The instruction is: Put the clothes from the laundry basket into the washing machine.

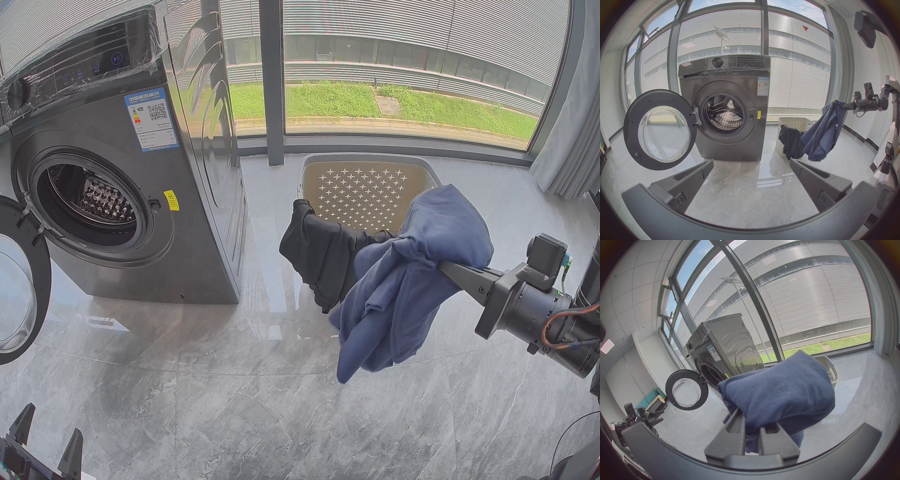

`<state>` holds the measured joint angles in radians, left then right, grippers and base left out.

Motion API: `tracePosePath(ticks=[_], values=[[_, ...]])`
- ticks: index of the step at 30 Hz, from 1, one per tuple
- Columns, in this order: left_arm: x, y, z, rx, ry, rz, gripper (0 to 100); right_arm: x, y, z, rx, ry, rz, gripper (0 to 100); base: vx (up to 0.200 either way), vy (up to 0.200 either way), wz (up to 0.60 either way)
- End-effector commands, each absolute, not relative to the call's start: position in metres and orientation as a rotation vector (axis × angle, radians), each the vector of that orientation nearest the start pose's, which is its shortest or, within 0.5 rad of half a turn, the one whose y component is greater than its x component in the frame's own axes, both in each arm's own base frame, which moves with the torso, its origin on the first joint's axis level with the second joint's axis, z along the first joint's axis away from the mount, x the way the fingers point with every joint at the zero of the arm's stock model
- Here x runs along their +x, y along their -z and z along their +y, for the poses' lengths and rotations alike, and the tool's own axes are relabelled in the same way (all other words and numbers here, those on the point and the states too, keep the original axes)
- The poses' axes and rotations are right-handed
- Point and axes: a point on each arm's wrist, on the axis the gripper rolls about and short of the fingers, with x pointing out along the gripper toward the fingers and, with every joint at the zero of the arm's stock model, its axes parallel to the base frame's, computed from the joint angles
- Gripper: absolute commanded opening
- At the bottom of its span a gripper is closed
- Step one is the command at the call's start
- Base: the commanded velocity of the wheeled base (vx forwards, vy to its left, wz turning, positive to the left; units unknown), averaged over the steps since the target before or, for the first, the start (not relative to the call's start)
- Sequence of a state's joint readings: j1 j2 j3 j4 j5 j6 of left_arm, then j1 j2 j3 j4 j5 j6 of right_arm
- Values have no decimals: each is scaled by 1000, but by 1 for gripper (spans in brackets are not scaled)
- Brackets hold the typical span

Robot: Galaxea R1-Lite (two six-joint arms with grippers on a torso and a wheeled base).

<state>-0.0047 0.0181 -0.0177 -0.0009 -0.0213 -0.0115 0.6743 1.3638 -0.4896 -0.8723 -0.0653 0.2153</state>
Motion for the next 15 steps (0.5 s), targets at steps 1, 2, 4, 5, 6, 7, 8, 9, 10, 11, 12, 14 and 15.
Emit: tracePosePath(ticks=[1,2,4,5,6,7,8,9,10,11,12,14,15], values=[[-23,-76,0,-12,26,0,100,164,-207,131,207,-612,69,0,0,200,0],[-23,-76,0,-12,26,0,100,164,-207,131,207,-612,69,0,0,200,0],[-23,-76,0,-12,28,2,100,164,-207,131,207,-612,69,0,0,200,0],[-23,-76,0,-12,28,0,100,164,-207,131,207,-612,69,0,0,200,0],[-23,-76,0,-12,26,2,100,165,-207,131,206,-612,70,0,0,200,0],[-23,-76,0,-12,28,0,100,165,-207,131,206,-612,70,0,0,200,0],[-23,-76,0,-12,26,2,100,165,-207,131,206,-612,70,0,0,200,0],[-23,-76,0,-12,26,0,100,165,-207,132,208,-612,71,0,0,200,0],[-23,-76,0,-12,26,0,100,166,-207,132,206,-611,72,0,0,200,0],[-23,-76,0,-12,26,0,100,166,-207,132,207,-609,72,0,0,200,0],[-23,-76,0,-12,26,2,100,166,-207,132,207,-609,72,0,0,200,0],[-23,-76,0,-12,28,0,100,166,-207,132,207,-611,72,0,0,200,0],[-23,-76,0,-12,28,0,100,166,-207,132,209,-609,72,0,0,200,0]])
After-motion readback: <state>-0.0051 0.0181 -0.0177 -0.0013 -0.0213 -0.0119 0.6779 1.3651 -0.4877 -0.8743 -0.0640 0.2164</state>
